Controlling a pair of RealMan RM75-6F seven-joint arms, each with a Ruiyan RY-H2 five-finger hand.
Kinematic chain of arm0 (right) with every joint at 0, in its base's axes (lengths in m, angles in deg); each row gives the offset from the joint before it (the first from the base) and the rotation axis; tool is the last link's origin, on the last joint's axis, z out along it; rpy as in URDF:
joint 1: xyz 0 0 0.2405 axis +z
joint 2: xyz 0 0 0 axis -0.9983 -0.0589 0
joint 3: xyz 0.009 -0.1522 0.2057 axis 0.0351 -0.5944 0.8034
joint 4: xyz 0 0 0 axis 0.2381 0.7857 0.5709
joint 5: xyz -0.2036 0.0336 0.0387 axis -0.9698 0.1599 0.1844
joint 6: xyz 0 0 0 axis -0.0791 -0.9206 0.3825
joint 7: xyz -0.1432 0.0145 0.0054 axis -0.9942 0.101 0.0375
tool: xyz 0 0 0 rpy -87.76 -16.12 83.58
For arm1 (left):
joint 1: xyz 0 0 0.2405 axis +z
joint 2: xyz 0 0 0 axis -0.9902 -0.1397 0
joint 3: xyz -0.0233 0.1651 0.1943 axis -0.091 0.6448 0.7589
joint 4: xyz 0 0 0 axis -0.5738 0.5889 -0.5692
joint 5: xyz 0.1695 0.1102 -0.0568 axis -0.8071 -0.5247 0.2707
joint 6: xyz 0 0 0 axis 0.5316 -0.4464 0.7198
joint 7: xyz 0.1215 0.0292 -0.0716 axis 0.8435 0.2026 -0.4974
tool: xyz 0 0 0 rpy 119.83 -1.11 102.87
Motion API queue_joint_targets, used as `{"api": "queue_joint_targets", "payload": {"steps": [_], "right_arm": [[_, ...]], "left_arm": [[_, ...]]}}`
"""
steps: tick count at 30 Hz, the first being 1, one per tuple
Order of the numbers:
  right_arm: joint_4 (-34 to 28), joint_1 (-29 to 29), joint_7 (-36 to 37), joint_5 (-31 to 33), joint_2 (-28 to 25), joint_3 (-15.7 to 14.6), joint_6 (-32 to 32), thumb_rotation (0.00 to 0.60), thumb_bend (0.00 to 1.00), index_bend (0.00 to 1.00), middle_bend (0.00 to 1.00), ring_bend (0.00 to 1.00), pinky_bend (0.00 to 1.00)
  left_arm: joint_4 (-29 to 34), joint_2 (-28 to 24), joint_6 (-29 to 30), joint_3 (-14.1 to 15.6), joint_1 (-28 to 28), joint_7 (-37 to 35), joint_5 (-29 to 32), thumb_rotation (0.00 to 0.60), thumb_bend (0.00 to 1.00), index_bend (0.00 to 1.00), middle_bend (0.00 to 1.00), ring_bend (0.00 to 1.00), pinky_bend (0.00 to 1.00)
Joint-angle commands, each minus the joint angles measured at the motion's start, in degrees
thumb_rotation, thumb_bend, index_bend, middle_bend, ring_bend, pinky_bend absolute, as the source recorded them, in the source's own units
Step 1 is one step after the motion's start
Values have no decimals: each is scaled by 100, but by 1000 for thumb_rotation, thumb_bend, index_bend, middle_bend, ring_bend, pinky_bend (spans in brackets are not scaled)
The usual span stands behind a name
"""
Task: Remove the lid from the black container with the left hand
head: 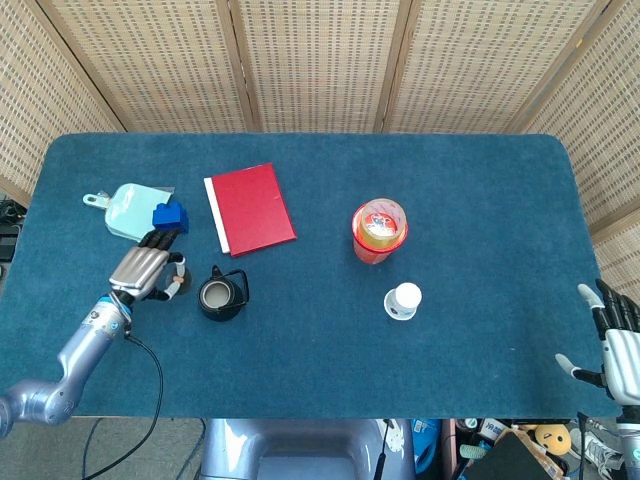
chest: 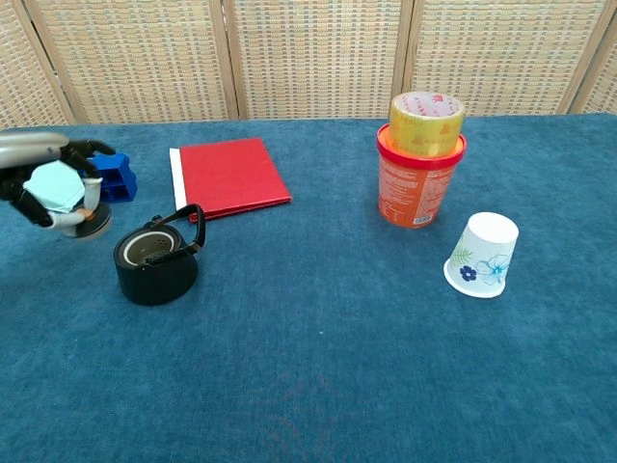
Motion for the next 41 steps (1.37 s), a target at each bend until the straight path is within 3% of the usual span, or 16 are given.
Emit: {"api": "queue_joint_targets", "payload": {"steps": [1, 10, 12, 14, 16, 17, 22, 25, 27, 33, 41], "right_arm": [[0, 1, -9, 1, 4, 1, -1, 600, 0, 0, 0, 0, 0], [11, 14, -7, 38, 10, 9, 32, 600, 0, 0, 0, 0, 0], [11, 11, 8, 35, 5, 7, 30, 600, 0, 0, 0, 0, 0], [11, 7, 14, 31, 2, 7, 22, 600, 0, 0, 0, 0, 0], [10, 2, 27, 28, -2, 8, 10, 600, 0, 0, 0, 0, 0], [9, -1, 34, 30, -5, 10, 6, 600, 0, 0, 0, 0, 0], [-2, -5, 38, 20, -11, 8, -3, 600, 0, 0, 0, 0, 0], [-13, -10, 27, 3, -10, 1, -18, 600, 0, 0, 0, 0, 0], [-25, -19, 18, -10, -8, -6, -36, 600, 0, 0, 0, 0, 0], [-27, -27, -52, -30, 14, -7, -78, 600, 0, 0, 0, 0, 0], [-22, -34, -163, -14, 51, 2, -110, 600, 0, 0, 0, 0, 0]], "left_arm": [[-525, 302, -173, 165, 150, -433, -224, 600, 412, 575, 0, 0, 0], [-1008, 659, -297, 201, 192, -696, -444, 600, 413, 560, 0, 0, 0], [-943, 653, -355, 189, 186, -569, -316, 600, 413, 454, 0, 0, 0], [-867, 631, -361, 172, 184, -460, -222, 600, 373, 185, 0, 0, 0], [-702, 557, -303, 130, 194, -329, -114, 600, 306, 31, 0, 0, 0], [-543, 456, -205, 93, 210, -247, -83, 600, 280, 1, 0, 0, 0], [180, -37, 345, -58, 374, -108, -117, 600, 265, 0, 0, 0, 0], [587, -375, 1025, -158, 636, -181, -379, 600, 224, 0, 0, 0, 0], [836, -609, 1786, -97, 996, -126, -729, 600, 170, 0, 0, 0, 0], [1246, -962, 2863, 125, 1779, -179, -1024, 600, 118, 0, 0, 0, 0], [1351, -1133, 3106, 287, 2253, -541, -1129, 600, 117, 0, 0, 0, 0]]}}
